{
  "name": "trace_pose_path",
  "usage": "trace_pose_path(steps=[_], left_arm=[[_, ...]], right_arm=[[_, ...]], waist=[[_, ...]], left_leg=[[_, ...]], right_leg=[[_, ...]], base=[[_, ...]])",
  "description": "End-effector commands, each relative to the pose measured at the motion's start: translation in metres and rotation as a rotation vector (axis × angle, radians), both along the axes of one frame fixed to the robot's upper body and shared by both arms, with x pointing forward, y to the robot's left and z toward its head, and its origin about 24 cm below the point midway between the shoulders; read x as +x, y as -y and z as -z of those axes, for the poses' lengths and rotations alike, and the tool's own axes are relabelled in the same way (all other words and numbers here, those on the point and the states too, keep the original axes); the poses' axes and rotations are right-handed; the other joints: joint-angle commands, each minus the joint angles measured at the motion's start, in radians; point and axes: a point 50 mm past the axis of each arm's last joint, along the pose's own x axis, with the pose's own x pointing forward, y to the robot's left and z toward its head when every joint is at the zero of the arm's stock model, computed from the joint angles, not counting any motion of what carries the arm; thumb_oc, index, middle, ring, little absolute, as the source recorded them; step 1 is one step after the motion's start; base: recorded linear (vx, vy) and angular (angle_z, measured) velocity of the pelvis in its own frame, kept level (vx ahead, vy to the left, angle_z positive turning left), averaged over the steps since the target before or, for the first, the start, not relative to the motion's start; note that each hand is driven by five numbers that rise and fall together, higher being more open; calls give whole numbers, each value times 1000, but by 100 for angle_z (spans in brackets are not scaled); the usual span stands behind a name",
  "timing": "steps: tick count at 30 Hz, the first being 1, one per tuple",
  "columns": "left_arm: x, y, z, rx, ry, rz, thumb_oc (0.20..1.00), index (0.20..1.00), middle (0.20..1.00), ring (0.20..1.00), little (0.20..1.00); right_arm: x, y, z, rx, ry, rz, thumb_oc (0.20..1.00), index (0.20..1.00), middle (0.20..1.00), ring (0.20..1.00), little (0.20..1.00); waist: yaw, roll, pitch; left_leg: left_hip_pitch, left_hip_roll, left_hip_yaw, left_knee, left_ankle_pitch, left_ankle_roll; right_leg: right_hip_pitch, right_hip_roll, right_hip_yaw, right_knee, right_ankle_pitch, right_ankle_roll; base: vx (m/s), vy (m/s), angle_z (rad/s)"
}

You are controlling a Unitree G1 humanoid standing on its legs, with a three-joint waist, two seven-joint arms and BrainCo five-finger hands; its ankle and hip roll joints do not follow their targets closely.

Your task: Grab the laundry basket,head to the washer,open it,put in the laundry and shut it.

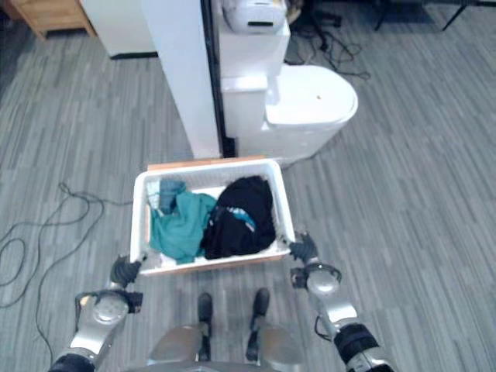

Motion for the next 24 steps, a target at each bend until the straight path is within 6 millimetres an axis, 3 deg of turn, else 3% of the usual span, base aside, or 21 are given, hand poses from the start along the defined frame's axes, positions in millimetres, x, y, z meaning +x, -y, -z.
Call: trace_pose_path(steps=[1, 4, 5, 6, 7, 8, 10, 11, 14, 15, 16, 18, 19, 20, 21, 22, 23, 24], left_arm=[[18, -10, -35, -21, 197, 46, 200, 200, 200, 200, 200], [16, -5, -39, -49, 224, 63, 200, 200, 200, 200, 200], [13, 1, -43, -72, 245, 77, 200, 200, 200, 200, 200], [10, 5, -47, -99, 273, 72, 200, 200, 200, 200, 200], [10, 5, -47, -99, 273, 72, 200, 200, 200, 200, 200], [9, 11, -48, -116, 279, 99, 200, 200, 200, 200, 200], [8, 17, -51, -112, 280, 154, 200, 200, 200, 200, 200], [11, 23, -56, -112, 296, 192, 200, 200, 200, 200, 200], [19, 27, -69, -104, 361, 212, 200, 200, 200, 200, 200], [22, 29, -72, -103, 379, 215, 200, 200, 200, 200, 200], [26, 30, -77, -100, 407, 217, 200, 200, 200, 200, 200], [25, 27, -78, -122, 416, 173, 200, 200, 200, 200, 200], [24, 24, -78, -125, 423, 156, 200, 200, 200, 200, 200], [23, 26, -76, -131, 408, 168, 200, 200, 200, 200, 200], [19, 31, -71, -155, 388, 177, 200, 200, 200, 200, 200], [19, 31, -71, -155, 388, 178, 200, 200, 200, 200, 200], [18, 32, -68, -179, 384, 159, 200, 200, 200, 200, 200], [19, 32, -69, -180, 386, 159, 200, 200, 200, 200, 200]], right_arm=[[8, -6, -35, 87, 213, -90, 200, 200, 200, 200, 200], [4, -3, -44, 98, 256, -86, 200, 200, 200, 200, 200], [-1, 0, -49, 110, 285, -82, 200, 200, 200, 200, 200], [-3, 0, -56, 124, 317, -82, 200, 200, 200, 200, 200], [-3, 0, -56, 124, 318, -82, 200, 200, 200, 200, 200], [-7, 3, -58, 118, 325, -84, 200, 200, 200, 200, 200], [-16, 11, -58, 111, 329, -60, 200, 200, 200, 200, 200], [-19, 14, -61, 107, 341, -50, 200, 200, 200, 200, 200], [-16, 8, -68, 118, 378, -65, 200, 200, 200, 200, 200], [-15, 6, -70, 116, 391, -72, 200, 200, 200, 200, 200], [-13, 1, -72, 113, 401, -88, 200, 200, 200, 200, 200], [-10, -7, -73, 122, 404, -123, 200, 200, 200, 200, 200], [-9, -9, -73, 133, 404, -130, 200, 200, 200, 200, 200], [-9, -9, -72, 121, 396, -139, 200, 200, 200, 200, 200], [-13, -5, -68, 110, 376, -141, 200, 200, 200, 200, 200], [-13, -4, -68, 110, 376, -140, 200, 200, 200, 200, 200], [-12, -3, -69, 111, 376, -142, 200, 200, 200, 200, 200], [-12, -2, -69, 111, 377, -142, 200, 200, 200, 200, 200]], waist=[[-20, -33, -111], [-29, -33, -114], [-37, -31, -114], [-37, -27, -110], [-38, -28, -113], [-50, -20, -122], [-91, -8, -145], [-121, -2, -149], [-135, 2, -121], [-136, 3, -114], [-135, 6, -114], [-99, 32, -135], [-84, 32, -146], [-86, 27, -163], [-103, 26, -169], [-102, 27, -169], [-100, 23, -154], [-96, 30, -150]], left_leg=[[-37, 20, 4, 71, -67, -51], [-33, 20, -1, 97, -81, -50], [-34, 10, -36, 122, -96, -49], [-39, -26, -119, 141, -121, -48], [-42, -27, -119, 139, -118, -48], [-42, -55, -173, 131, -132, -39], [-10, -61, -153, 89, -137, -21], [1, -54, -102, 75, -132, -10], [8, -38, 4, 82, -142, 5], [12, -27, 52, 86, -147, 7], [22, -10, 134, 86, -151, 4], [74, 42, 271, 60, -153, -18], [87, 48, 316, 55, -155, -21], [106, 49, 358, 76, -174, -21], [94, 107, 391, 256, -226, -43], [92, 111, 391, 262, -229, -44], [55, 164, 348, 428, -178, -75], [48, 181, 347, 452, -185, -85]], right_leg=[[41, -26, 24, 72, -186, 75], [47, -21, 36, 73, -188, 71], [45, -18, 58, 78, -186, 69], [35, -13, 96, 82, -180, 68], [32, -14, 95, 82, -178, 68], [18, -10, 132, 80, -166, 72], [1, -9, 182, 71, -137, 86], [-28, -12, 221, 86, -127, 100], [-97, -11, 254, 152, -118, 125], [-120, -24, 222, 168, -113, 128], [-140, -66, 114, 174, -110, 130], [-117, -170, -235, 205, -140, 109], [-104, -200, -330, 212, -138, 106], [-84, -209, -368, 196, -130, 99], [-53, -169, -299, 139, -147, 87], [-52, -167, -299, 138, -147, 87], [-20, -126, -248, 112, -168, 62], [-18, -113, -246, 108, -170, 55]], base=[[-25, -87, -2], [-20, -21, -11], [-62, 53, -13], [-59, 62, -21], [-69, 88, -113], [-30, 133, -170], [-44, 191, -142], [-89, 161, -91], [-153, 89, -142], [-172, -26, -219], [-42, -95, -293], [26, -210, -331], [97, -311, -355], [320, -501, -370], [316, -453, -170], [351, -455, -100], [133, -183, -40], [312, -287, -105]])
